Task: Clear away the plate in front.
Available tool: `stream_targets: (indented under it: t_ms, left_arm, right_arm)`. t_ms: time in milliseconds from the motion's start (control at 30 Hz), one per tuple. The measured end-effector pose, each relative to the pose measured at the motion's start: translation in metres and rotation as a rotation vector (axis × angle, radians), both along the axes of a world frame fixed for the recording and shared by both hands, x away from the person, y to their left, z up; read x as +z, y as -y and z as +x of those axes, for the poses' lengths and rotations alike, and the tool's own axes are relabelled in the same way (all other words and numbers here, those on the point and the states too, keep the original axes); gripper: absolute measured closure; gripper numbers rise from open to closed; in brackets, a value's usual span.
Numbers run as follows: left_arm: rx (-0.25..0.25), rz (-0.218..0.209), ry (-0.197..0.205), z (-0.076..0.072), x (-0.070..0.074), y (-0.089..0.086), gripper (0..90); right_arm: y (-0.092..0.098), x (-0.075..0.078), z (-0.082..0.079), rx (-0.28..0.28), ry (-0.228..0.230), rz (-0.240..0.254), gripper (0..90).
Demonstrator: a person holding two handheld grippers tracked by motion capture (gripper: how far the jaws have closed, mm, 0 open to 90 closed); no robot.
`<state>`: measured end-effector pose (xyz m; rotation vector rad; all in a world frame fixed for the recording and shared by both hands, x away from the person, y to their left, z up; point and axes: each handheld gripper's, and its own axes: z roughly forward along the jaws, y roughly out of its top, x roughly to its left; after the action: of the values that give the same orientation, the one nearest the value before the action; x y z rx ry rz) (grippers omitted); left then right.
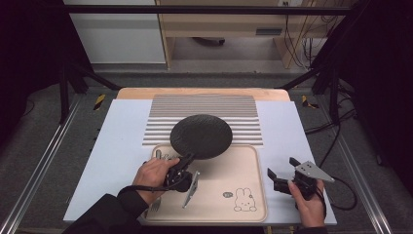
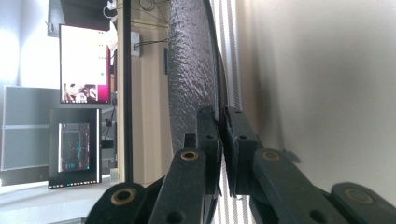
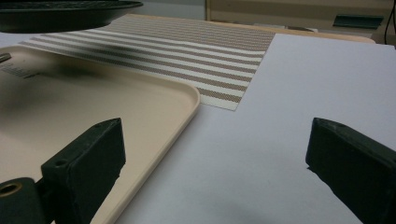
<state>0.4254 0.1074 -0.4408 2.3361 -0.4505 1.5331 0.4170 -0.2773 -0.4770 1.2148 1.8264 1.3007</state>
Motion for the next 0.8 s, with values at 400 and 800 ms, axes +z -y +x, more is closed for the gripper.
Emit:
stream_targets:
  t_ms: [400,800]
  left_arm:
    - [-0.031,-0.024,0.011,-0.025,-0.006,-0.007,85.5]
    - [-0.063,-0.014,0.012,-0.042,-0.011,-0.014,84.8]
  right_arm:
    - [0.000,-0.001,0.000,0.000,-0.001,-0.006,5.0]
    - [0.000,-0.001,0.000,-0.003,0.000,0.004,5.0]
